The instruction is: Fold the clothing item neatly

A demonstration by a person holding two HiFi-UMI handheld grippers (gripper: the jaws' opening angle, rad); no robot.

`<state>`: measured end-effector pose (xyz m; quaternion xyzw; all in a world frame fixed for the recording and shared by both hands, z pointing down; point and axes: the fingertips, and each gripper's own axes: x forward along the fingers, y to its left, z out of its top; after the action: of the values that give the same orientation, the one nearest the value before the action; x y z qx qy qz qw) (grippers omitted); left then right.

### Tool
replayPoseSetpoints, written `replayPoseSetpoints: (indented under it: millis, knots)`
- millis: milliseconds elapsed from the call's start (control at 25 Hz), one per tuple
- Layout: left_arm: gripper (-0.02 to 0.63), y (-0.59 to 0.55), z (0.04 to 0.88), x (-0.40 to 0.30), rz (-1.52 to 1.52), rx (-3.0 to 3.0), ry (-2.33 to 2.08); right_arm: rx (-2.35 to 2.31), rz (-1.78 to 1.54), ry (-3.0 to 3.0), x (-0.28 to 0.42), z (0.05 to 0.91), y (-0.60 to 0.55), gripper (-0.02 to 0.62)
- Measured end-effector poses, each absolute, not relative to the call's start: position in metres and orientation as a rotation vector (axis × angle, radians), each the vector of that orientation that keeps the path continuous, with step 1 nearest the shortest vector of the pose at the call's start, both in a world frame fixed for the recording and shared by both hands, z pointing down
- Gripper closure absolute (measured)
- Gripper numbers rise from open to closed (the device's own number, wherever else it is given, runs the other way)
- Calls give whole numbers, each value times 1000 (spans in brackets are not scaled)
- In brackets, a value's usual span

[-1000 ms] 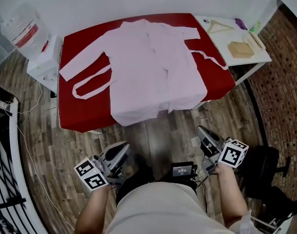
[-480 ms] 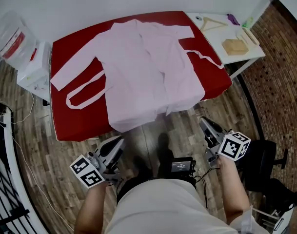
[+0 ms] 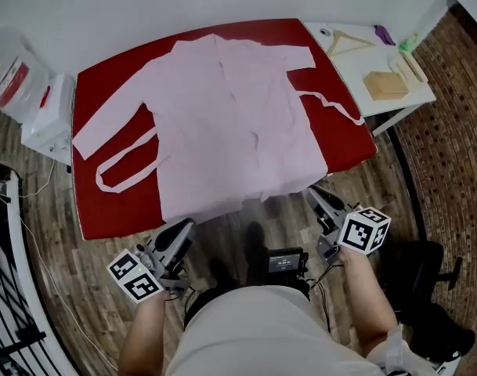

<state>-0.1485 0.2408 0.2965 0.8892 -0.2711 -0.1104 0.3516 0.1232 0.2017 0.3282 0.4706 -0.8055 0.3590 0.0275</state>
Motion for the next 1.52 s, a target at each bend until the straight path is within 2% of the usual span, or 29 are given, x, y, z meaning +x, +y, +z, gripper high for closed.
replayPoseSetpoints:
  millis: [680, 1280, 1520]
  knots:
    - [598, 123, 301, -72, -215, 2266, -821, 1315, 1157, -2497, 173, 350, 79, 580]
    - [598, 49, 322, -87, -141, 2300, -602, 1478, 1067, -2384, 141, 343, 21, 580]
    - [597, 21, 331, -80, -118, 2303, -572, 1564, 1010, -2287, 168, 345, -1, 580]
